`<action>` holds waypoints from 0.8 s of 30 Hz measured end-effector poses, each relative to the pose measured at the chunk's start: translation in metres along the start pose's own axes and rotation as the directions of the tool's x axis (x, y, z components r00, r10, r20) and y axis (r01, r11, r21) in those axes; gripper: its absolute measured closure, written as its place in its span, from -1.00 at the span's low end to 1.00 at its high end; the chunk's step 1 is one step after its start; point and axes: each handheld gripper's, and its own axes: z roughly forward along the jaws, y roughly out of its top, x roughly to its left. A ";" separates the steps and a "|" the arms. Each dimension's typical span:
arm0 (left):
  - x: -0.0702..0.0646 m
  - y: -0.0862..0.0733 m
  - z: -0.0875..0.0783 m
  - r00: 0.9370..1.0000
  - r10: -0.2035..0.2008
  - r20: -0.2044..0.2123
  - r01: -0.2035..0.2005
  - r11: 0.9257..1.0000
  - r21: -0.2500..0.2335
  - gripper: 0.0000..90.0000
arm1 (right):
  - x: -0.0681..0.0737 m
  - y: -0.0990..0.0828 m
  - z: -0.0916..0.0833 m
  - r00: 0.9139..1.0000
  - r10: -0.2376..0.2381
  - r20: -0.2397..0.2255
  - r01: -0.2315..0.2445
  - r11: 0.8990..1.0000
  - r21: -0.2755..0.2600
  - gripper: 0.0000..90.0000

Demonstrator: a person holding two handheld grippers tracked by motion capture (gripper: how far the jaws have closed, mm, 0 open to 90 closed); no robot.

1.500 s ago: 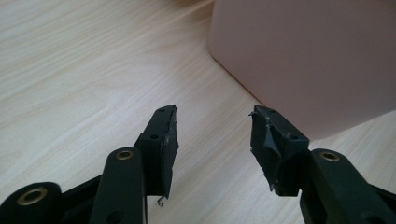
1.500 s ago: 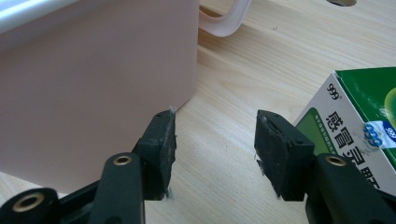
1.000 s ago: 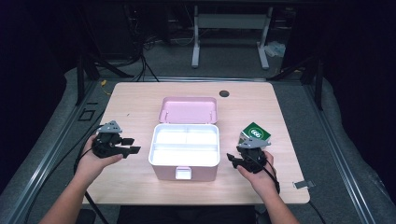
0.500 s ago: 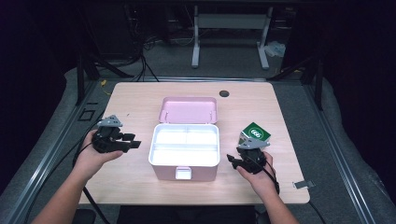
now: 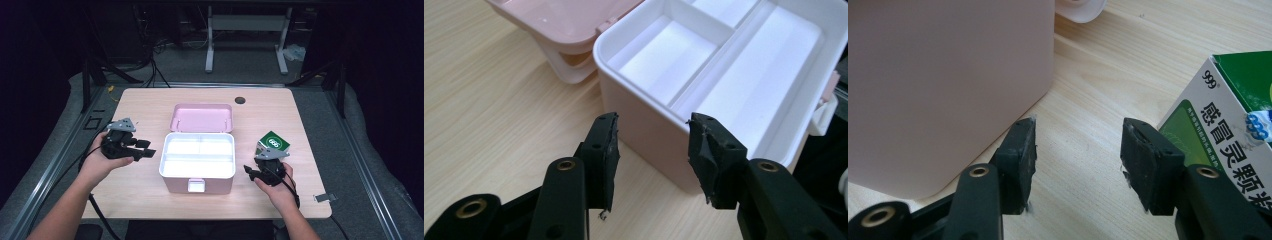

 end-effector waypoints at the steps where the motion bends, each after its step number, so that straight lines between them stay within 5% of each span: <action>1: -0.001 0.002 0.001 1.000 0.000 -0.001 0.000 1.000 0.003 0.24 | 0.000 0.000 0.000 1.000 0.000 0.000 0.000 1.000 0.000 0.06; 7: -0.007 0.017 0.008 1.000 0.027 0.012 -0.027 0.999 0.018 0.31 | -0.001 -0.001 0.000 1.000 -0.001 -0.001 0.001 1.000 -0.003 0.06; 12: -0.013 0.030 0.016 0.996 0.089 0.012 -0.089 0.995 0.046 0.39 | -0.002 -0.001 0.000 1.000 -0.002 0.001 0.002 1.000 -0.003 0.06; 24: -0.020 0.049 0.031 0.992 0.112 0.052 -0.116 0.990 0.079 0.41 | -0.003 -0.001 -0.001 1.000 0.000 0.002 0.000 1.000 -0.007 0.06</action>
